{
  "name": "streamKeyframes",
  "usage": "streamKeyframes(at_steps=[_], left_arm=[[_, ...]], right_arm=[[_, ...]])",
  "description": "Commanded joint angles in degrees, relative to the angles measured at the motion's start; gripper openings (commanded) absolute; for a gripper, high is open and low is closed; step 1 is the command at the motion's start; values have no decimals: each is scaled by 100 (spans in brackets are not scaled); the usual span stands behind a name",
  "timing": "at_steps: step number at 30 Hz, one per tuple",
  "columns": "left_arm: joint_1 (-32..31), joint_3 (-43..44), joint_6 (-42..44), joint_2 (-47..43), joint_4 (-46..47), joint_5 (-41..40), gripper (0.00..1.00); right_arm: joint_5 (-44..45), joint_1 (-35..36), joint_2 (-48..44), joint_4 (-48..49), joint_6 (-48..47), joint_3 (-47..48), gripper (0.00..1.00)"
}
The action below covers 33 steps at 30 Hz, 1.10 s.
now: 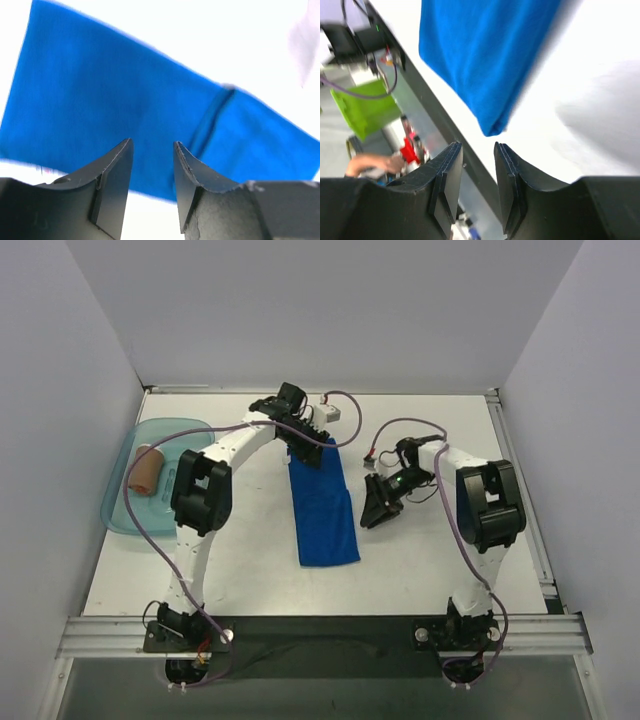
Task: Roll the towels
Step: Fold the towel, then roll the towel
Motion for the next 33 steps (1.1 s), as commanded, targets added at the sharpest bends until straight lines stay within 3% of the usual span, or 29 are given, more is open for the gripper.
streamKeyframes(at_steps=[1, 6, 10, 12, 16, 19, 20, 23, 33], left_arm=[[319, -916, -113, -1250, 344, 504, 48], [91, -2982, 36, -2658, 1398, 673, 50], [-128, -4344, 212, -3633, 1647, 551, 52], [-366, -4759, 405, -3986, 1883, 130, 52], [-1604, -5709, 915, -4725, 2253, -1354, 54], [-2580, -6008, 1099, -4656, 2376, -2565, 54], [-3034, -6166, 1291, -4638, 2429, -2770, 53], [-3617, -6343, 1636, -4533, 2684, -3299, 53], [-3909, -6299, 1908, -3566, 3141, -3704, 49]], right_arm=[[-80, -239, -217, -270, -99, 335, 33], [-27, -239, 72, -86, 102, 1072, 33], [-36, -73, 398, 169, 445, 1644, 32], [-18, 33, 564, 345, 612, 1828, 31], [87, 349, 872, 512, 718, 2066, 31], [421, 604, 1136, 565, 710, 2198, 30], [525, 692, 1241, 609, 709, 2216, 30], [693, 780, 1400, 679, 683, 2190, 29], [948, 798, 1585, 723, 578, 1997, 28]])
